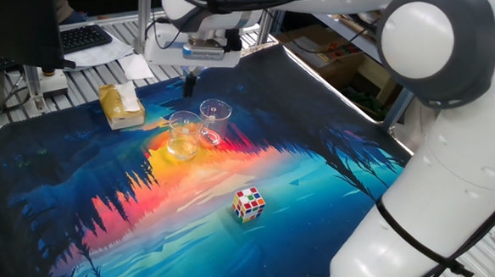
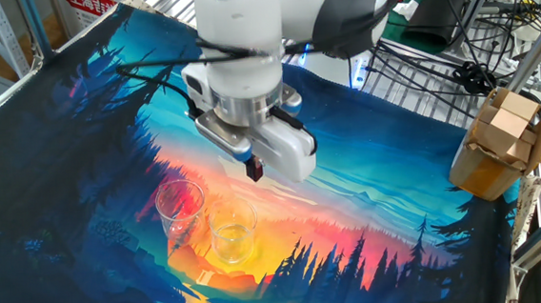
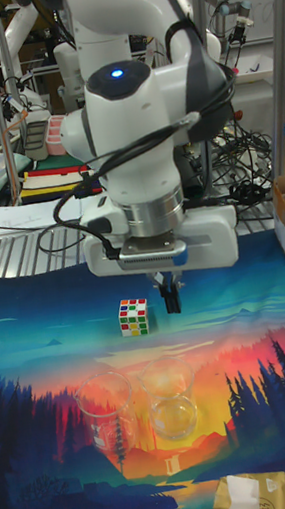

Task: Pour the water from one cup into another empty cup

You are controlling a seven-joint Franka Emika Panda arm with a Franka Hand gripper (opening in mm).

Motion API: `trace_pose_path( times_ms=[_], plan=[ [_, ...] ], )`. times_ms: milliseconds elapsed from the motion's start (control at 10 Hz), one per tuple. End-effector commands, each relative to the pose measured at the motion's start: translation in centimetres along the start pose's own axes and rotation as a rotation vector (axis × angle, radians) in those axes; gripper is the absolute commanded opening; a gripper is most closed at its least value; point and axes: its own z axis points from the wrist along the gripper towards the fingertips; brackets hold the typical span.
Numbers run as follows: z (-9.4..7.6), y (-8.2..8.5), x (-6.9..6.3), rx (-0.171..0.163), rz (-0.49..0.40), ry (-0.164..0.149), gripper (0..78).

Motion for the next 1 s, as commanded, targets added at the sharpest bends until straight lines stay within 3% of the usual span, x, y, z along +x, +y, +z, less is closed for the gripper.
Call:
trace_pose_path(
  times_ms=[100, 300, 1000],
  plan=[
    [1.9, 1.3, -0.8, 0.033, -0.013, -0.013, 0.0],
    [3.5, 1.9, -1.3, 0.07, -0.016, -0.026, 0.0],
    [6.5, 2.7, -2.3, 0.061, -0.003, -0.029, 0.0]
  ],
)
